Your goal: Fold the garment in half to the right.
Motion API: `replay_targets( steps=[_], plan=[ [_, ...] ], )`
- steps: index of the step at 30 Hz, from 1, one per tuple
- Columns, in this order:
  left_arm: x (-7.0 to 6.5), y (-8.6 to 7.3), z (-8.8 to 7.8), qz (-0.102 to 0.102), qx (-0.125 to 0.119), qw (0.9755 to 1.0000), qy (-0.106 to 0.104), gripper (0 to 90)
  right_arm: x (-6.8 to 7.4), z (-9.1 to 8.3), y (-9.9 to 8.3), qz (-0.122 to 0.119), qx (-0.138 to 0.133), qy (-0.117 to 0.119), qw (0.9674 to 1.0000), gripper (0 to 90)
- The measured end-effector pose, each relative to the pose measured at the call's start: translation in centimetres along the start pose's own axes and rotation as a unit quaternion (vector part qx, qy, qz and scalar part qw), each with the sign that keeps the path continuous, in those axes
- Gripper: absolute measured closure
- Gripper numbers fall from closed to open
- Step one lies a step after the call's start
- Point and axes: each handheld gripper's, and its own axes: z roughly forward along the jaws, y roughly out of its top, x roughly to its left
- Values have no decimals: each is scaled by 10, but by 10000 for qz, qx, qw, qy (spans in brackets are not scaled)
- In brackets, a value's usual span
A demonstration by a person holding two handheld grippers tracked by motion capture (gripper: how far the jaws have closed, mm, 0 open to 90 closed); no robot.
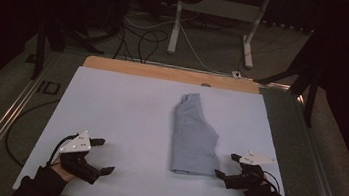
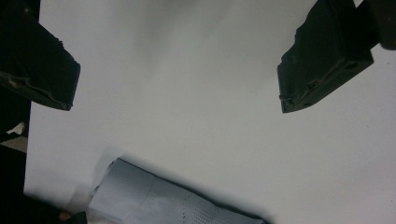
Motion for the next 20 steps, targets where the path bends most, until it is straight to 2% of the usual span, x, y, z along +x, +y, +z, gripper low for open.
replay_targets(
  steps=[12, 20],
  plan=[
    [-1, -1, 2, 14, 40, 10000, 63, 7, 1, 3, 2, -88, -6, -25, 10000, 90],
    [-1, -1, 2, 43, 69, 9999, 86, 7, 0, 2, 2, -21, -18, -58, 10000, 90]
  ],
)
